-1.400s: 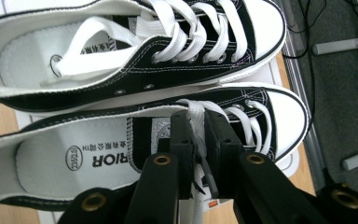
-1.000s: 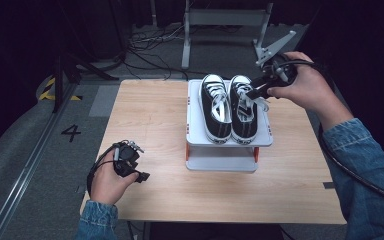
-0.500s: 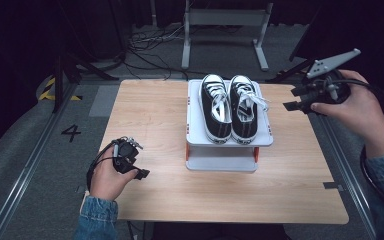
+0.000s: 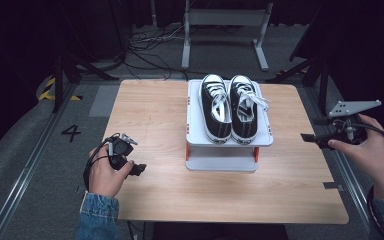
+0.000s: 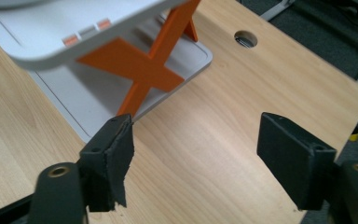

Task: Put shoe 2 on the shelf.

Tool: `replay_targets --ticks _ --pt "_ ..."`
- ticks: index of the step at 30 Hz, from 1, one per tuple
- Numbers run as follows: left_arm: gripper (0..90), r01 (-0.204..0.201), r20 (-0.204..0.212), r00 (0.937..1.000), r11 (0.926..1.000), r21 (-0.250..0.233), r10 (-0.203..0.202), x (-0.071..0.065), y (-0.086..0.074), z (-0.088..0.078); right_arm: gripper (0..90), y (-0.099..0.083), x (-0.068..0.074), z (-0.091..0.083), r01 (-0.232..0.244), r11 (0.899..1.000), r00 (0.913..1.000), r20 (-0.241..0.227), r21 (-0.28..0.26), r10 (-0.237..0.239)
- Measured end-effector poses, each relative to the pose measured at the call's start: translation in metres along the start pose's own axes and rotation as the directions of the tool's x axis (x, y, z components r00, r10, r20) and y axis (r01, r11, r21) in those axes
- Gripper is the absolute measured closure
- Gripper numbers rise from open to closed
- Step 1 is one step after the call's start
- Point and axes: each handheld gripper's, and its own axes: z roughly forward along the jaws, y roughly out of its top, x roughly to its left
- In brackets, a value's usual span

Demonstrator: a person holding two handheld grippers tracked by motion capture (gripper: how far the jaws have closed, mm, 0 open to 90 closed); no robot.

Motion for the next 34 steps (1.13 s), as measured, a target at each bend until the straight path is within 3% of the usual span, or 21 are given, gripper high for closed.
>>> replay_targets --ticks 3,7,10,11,12,16,19,25,28,30,34 --pt "17.0 -0.014 -0.03 0.9994 0.9998 0.013 0.014 -0.001 0.0 0.002 26.7 -0.02 0.0 0.01 -0.016 1.0 0.9998 -0.014 -0.008 0.015" --pt "17.2 -0.032 -0.032 0.9989 0.9995 0.003 0.033 -0.004 -0.001 0.005 23.8 -0.047 0.001 0.027 -0.033 0.999 0.9995 -0.001 -0.013 0.033" --pt "17.2 -0.042 -0.07 0.9968 0.9981 -0.044 0.039 -0.008 -0.004 0.008 23.8 -0.068 0.001 0.04 -0.079 0.996 0.9968 -0.001 -0.041 0.08" --pt "17.2 -0.042 -0.074 0.9966 0.9974 -0.059 0.037 -0.009 -0.005 0.008 23.3 -0.072 0.0 0.043 -0.082 0.996 0.9966 0.004 -0.027 0.083" --pt "17.0 -0.034 -0.068 0.9972 0.997 -0.069 0.029 -0.01 -0.006 0.009 23.2 -0.075 -0.001 0.045 -0.072 0.997 0.9974 0.01 -0.018 0.072" --pt "17.7 -0.021 -0.029 0.9994 0.9973 -0.07 0.019 -0.011 -0.006 0.013 22.7 -0.089 0.002 0.056 -0.11 0.992 0.993 0.035 -0.07 0.112" --pt "17.4 -0.022 -0.021 0.9996 0.998 -0.06 0.021 -0.012 -0.006 0.016 23.2 -0.099 0.0 0.069 -0.112 0.993 0.9923 0.049 -0.03 0.113" --pt "18.7 -0.011 -0.014 0.9998 0.9988 -0.048 0.01 -0.008 -0.008 0.023 22.9 -0.117 -0.002 0.094 -0.125 0.992 0.9859 0.109 -0.026 0.127" --pt "18.4 -0.021 0.0 0.9998 0.9979 -0.062 0.021 -0.005 -0.008 0.025 23.3 -0.122 -0.004 0.105 -0.143 0.989 0.987 0.067 -0.042 0.146" --pt "17.7 -0.012 -0.004 0.9999 0.996 -0.088 0.012 -0.002 -0.011 0.029 23.4 -0.125 -0.007 0.108 -0.152 0.987 0.9857 0.065 -0.055 0.155" --pt "17.5 -0.009 -0.027 0.9996 0.9977 -0.066 0.008 0.003 -0.014 0.034 24.2 -0.132 -0.01 0.11 -0.191 0.98 0.9791 0.06 -0.054 0.194"
